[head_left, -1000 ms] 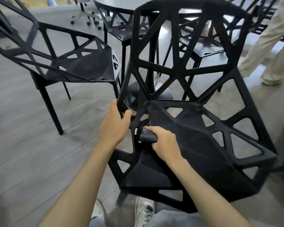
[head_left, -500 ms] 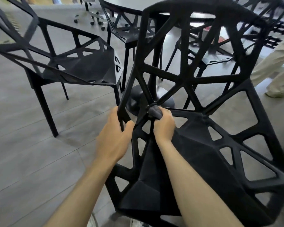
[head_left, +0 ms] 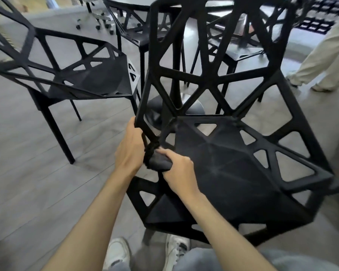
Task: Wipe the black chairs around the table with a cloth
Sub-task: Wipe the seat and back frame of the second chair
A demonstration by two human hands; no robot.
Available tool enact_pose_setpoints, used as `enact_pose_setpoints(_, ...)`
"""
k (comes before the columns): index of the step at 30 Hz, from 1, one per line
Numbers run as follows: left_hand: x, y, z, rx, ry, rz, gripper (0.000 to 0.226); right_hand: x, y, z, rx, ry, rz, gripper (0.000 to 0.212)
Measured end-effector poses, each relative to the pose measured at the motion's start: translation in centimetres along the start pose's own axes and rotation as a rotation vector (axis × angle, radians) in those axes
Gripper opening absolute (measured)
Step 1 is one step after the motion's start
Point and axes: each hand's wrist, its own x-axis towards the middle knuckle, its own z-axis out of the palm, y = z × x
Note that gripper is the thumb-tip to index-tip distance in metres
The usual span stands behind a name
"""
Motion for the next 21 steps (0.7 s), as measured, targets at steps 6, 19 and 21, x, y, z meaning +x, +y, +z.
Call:
enact_pose_setpoints(6,0.7,-0.4,0.4,0.056,0.047,0.008,0.037,3.2,1.6,0.9,-0.007,0.069,-0.013,0.064)
enact_pose_setpoints(19,0.7,-0.6,-0.5,-0.135,-0.106,0.052,0.052,4.2,0.6,2.5,-0.002,0.148,0.169,0.054)
enact_pose_setpoints(21,0.8,-0.8,-0.5,-0.130,-0.115,0.084,0.042,1.1,-1.0,2.2,0.007,0.128,0.126,0.052)
